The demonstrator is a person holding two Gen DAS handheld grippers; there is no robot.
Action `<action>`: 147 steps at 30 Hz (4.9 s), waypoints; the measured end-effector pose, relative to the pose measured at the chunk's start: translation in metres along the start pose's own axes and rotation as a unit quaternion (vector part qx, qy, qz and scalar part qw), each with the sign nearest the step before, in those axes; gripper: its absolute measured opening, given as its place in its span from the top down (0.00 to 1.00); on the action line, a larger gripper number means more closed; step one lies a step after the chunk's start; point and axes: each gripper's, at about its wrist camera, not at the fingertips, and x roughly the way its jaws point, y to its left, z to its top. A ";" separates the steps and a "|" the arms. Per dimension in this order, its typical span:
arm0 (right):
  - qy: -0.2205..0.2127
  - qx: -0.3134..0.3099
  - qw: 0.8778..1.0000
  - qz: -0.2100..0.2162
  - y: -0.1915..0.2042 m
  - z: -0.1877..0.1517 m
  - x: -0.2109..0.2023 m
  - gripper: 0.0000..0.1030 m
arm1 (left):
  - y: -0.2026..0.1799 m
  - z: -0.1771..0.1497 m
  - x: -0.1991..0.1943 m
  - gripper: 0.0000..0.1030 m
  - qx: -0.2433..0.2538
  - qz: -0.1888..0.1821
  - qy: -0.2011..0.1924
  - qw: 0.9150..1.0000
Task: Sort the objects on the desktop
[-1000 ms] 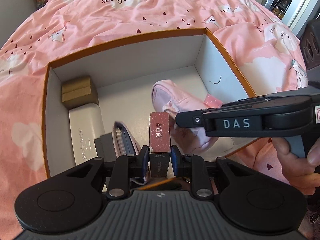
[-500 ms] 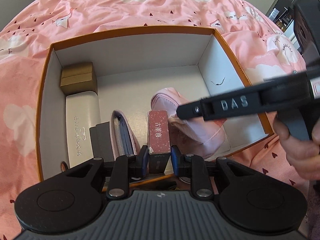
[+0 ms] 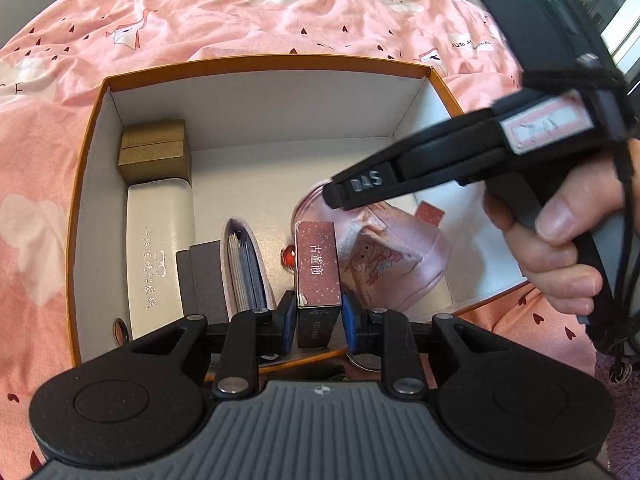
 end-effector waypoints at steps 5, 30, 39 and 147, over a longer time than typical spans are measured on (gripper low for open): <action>-0.042 0.029 0.999 -0.007 -0.010 -0.009 -0.028 0.89 | -0.001 -0.001 0.000 0.74 0.000 -0.002 -0.002 1.000; -0.044 0.148 0.975 0.158 -0.005 -0.084 -0.053 0.86 | 0.005 -0.003 -0.010 0.73 0.007 -0.017 -0.013 1.000; -0.067 0.072 0.987 0.129 -0.002 -0.076 -0.074 0.85 | 0.011 -0.005 -0.043 0.73 0.015 -0.028 -0.058 0.998; -0.028 0.069 0.997 0.026 0.044 -0.247 -0.040 0.33 | -0.048 -0.135 -0.038 0.53 0.184 0.010 -0.015 0.983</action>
